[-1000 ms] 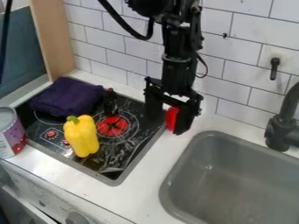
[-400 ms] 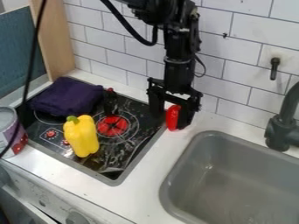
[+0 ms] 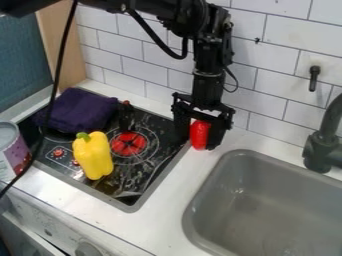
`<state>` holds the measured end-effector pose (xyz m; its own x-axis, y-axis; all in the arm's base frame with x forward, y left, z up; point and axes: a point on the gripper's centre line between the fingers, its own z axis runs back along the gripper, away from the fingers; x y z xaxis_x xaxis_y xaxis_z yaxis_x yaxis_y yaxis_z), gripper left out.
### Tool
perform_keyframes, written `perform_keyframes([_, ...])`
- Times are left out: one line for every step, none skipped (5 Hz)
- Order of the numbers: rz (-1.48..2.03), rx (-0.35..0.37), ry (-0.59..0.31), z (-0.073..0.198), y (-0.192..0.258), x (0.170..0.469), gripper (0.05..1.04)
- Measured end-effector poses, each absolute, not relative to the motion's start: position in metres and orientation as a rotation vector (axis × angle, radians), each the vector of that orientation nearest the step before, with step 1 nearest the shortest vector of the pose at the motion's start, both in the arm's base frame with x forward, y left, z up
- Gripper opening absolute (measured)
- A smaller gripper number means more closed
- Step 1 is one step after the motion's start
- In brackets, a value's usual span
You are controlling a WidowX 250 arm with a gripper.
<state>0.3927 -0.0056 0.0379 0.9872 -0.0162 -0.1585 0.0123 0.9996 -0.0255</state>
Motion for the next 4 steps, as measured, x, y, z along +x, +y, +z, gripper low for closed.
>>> perform_keyframes([-0.011,-0.035,0.152,0.038,-0.007,0.394,0.815])
perform_keyframes([-0.010,-0.054,0.130,0.038,-0.010,0.391,0.815])
perform_keyframes([-0.023,-0.074,0.109,0.048,-0.012,0.370,0.815])
perform_keyframes([-0.008,-0.045,0.042,0.080,-0.008,0.354,0.815])
